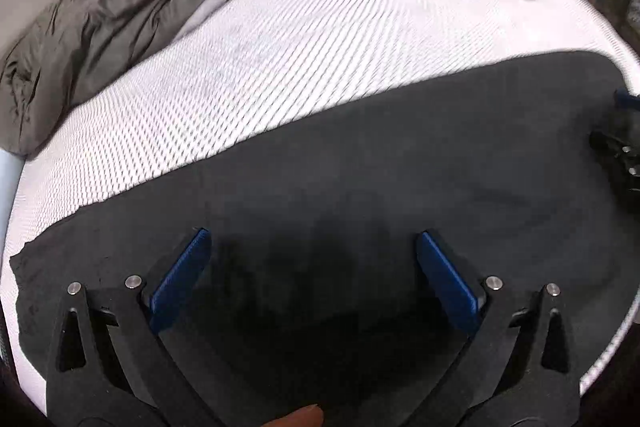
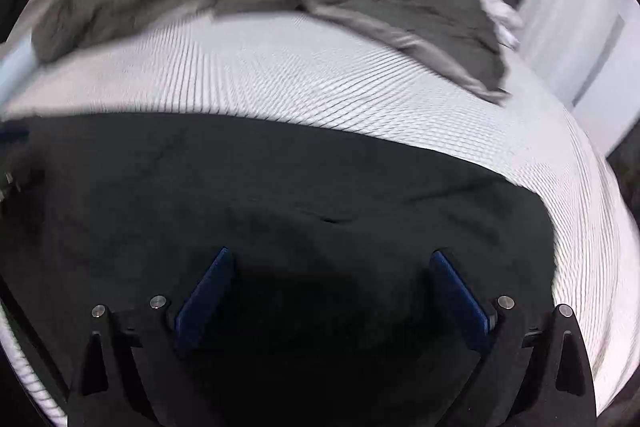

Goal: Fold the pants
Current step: 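Smooth the black pants flat with both open grippers, then grasp the pants waistband with the right gripper and lift it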

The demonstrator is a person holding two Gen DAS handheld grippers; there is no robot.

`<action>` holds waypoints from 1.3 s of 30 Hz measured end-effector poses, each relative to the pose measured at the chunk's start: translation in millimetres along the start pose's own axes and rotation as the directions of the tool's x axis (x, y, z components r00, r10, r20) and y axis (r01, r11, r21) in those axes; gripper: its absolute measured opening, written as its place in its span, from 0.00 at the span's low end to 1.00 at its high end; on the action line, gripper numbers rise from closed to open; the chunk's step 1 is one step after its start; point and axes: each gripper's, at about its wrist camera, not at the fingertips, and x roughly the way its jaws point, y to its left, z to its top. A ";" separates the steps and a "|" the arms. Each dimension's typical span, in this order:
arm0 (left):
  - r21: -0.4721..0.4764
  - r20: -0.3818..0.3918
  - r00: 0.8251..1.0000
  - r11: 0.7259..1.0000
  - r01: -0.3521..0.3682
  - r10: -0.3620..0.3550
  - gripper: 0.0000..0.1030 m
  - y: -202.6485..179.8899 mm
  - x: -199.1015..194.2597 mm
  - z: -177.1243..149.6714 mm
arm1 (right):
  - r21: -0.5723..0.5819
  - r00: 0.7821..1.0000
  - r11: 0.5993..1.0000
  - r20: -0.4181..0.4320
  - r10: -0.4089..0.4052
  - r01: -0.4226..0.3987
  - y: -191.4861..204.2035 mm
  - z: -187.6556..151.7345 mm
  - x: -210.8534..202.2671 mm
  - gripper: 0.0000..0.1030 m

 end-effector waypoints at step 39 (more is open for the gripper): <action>0.257 0.208 0.894 0.905 0.341 -0.396 0.99 -168.1 -102.5 -44.1 | 0.680 0.951 0.665 0.233 0.202 -0.307 -164.7 -217.1 -111.1 0.95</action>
